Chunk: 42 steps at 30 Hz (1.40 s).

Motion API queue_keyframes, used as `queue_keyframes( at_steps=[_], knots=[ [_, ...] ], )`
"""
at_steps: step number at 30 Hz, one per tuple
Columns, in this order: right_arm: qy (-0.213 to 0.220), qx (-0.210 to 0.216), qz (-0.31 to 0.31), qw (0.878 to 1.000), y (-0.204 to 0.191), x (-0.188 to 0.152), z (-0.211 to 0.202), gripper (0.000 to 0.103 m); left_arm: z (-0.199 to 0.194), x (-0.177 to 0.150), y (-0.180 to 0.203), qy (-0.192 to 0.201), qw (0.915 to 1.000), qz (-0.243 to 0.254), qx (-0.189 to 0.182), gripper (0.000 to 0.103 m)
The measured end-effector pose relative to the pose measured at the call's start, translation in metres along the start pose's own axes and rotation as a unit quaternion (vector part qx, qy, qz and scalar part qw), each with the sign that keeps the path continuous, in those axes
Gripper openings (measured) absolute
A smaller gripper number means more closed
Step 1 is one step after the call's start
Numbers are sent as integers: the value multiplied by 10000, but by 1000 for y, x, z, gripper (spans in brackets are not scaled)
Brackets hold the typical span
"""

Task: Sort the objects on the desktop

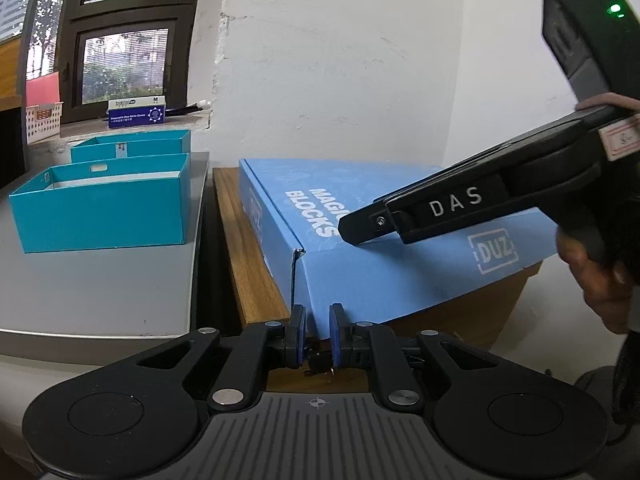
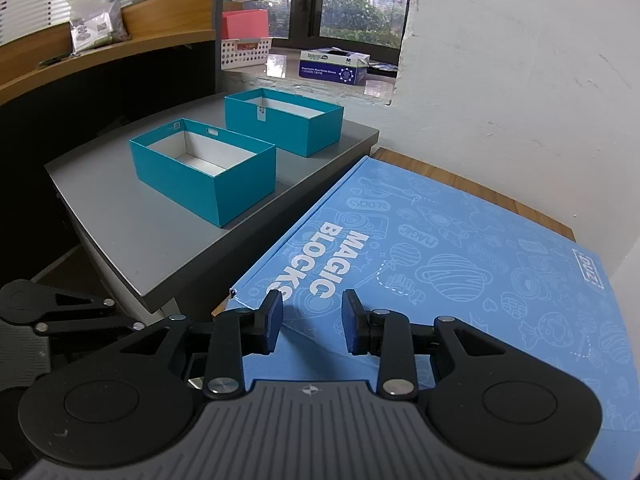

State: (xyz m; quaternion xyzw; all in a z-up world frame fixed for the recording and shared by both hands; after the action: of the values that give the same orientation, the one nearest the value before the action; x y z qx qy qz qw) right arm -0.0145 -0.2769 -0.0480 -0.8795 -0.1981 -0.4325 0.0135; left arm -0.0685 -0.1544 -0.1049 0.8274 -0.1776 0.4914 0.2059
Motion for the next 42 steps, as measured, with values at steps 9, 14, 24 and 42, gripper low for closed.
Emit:
queue_keyframes(
  at_steps=[9,14,24,42],
  knots=[
    [217,-196,-215,9993,-11,-7,-3,47,1,7,4,99,9996,4,254,16],
    [391,-122,125,9991,0,-5,-13,47,-14,28,16,372,9978,447,307,15],
    [508,-307,885,9943,43,-28,-42,46,6,54,30,176,9975,656,213,15],
    [1064,-1696,2318,9519,161,-136,-118,47,57,78,78,-244,9948,973,-156,15]
  ],
)
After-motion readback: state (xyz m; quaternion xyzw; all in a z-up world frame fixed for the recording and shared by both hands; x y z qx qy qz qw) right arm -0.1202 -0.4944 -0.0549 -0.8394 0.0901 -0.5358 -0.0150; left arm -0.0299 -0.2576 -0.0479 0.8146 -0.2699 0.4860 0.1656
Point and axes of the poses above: each gripper's, at about its wrist camera, not at the fingertips, and z roughly the way its jaws point, y to its right, x to its top, the point moved 4 cm from there along z, roughly the way its jaws point, and after that the axes turned 9 degrees about -x, right-handed, at the moved point
